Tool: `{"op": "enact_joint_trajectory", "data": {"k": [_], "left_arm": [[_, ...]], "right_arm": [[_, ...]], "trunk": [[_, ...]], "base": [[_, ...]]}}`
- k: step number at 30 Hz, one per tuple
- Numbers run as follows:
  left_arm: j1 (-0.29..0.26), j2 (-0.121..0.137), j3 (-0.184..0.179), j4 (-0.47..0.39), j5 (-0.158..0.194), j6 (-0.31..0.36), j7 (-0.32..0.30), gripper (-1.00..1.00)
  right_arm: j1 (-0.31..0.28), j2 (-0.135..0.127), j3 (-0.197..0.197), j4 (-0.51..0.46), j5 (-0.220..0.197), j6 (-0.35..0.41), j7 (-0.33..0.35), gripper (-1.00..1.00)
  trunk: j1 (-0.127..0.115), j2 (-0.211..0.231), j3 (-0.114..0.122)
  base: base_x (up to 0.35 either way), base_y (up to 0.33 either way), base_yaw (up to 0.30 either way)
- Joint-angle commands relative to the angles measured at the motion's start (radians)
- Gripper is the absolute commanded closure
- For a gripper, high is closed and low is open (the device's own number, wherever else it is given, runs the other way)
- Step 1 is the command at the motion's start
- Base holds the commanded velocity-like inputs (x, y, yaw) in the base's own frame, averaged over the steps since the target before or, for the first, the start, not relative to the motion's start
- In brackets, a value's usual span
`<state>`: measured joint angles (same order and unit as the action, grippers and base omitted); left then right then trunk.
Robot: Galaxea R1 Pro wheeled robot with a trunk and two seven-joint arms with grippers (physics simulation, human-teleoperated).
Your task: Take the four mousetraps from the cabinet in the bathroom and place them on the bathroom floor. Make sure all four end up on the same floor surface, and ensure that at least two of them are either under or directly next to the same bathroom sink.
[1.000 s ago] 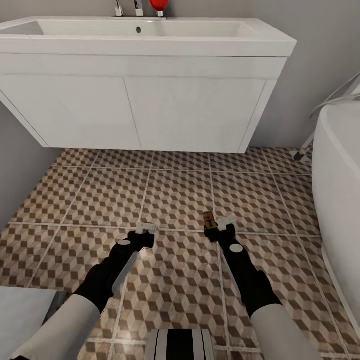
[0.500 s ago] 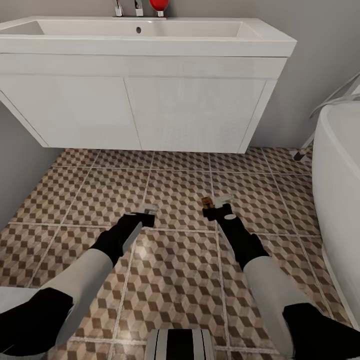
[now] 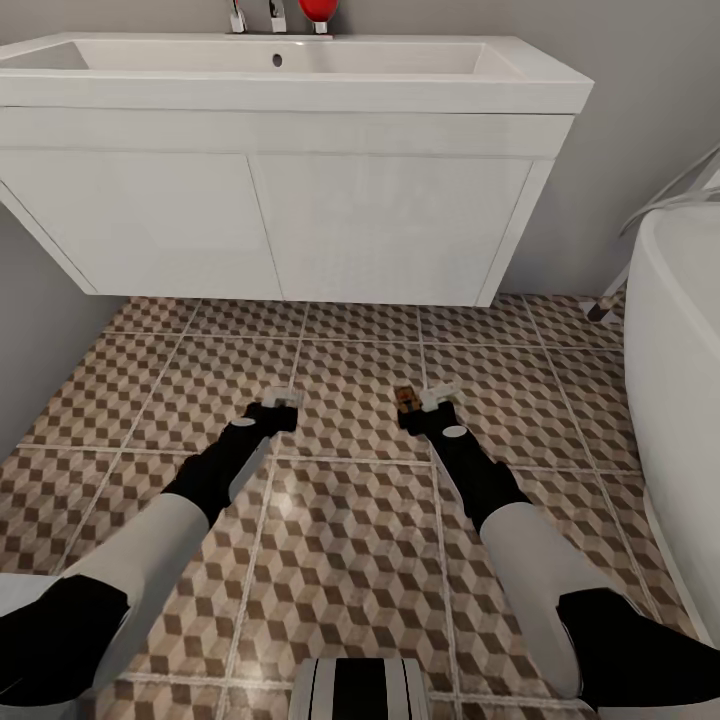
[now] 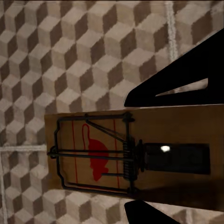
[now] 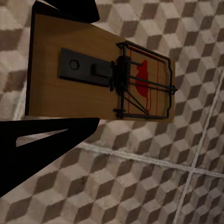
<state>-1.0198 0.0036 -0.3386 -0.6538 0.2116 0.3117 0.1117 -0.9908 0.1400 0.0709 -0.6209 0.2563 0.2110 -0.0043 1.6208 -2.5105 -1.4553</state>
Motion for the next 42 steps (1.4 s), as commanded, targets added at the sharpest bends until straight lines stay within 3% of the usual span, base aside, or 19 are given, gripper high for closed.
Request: {"op": "enact_joint_trajectory", "data": {"k": [1, 6, 12, 24, 29, 42], "left_arm": [[0.000, 0.003, -0.006, -0.015, 0.011, 0.005, 0.009, 1.00], [0.000, 0.021, -0.006, -0.061, 0.011, 0.007, 0.010, 1.00], [0.000, 0.035, -0.008, -0.077, 0.011, 0.007, 0.010, 1.00], [0.000, 0.036, -0.008, -0.094, 0.011, 0.007, 0.010, 1.00], [0.000, 0.036, -0.008, -0.151, 0.011, 0.007, 0.010, 1.00], [0.000, 0.037, -0.008, -0.163, 0.011, 0.007, 0.010, 1.00]], "right_arm": [[0.000, 0.000, 0.001, -0.002, 0.007, 0.005, 0.001, 1.00], [0.000, 0.001, 0.003, -0.004, 0.007, -0.026, 0.001, 1.00], [0.000, 0.001, 0.003, -0.005, 0.008, -0.034, 0.001, 1.00], [0.000, 0.001, 0.003, -0.005, 0.008, -0.036, 0.001, 1.00], [0.000, 0.001, 0.001, -0.005, 0.008, -0.033, 0.001, 1.00], [-0.009, 0.021, 0.001, -0.006, 0.010, -0.024, -0.001, 1.00]], "trunk": [[0.000, 0.000, -0.001], [0.000, 0.000, -0.001], [0.003, -0.002, -0.024], [0.008, -0.004, -0.070], [0.010, -0.006, -0.090], [0.016, -0.009, -0.140]], "base": [[0.000, 0.000, 0.000], [0.000, 0.000, 0.000], [0.000, 0.000, 0.000], [0.000, 0.000, 0.000], [0.000, 0.000, 0.000], [0.000, 0.000, 0.000]]}}
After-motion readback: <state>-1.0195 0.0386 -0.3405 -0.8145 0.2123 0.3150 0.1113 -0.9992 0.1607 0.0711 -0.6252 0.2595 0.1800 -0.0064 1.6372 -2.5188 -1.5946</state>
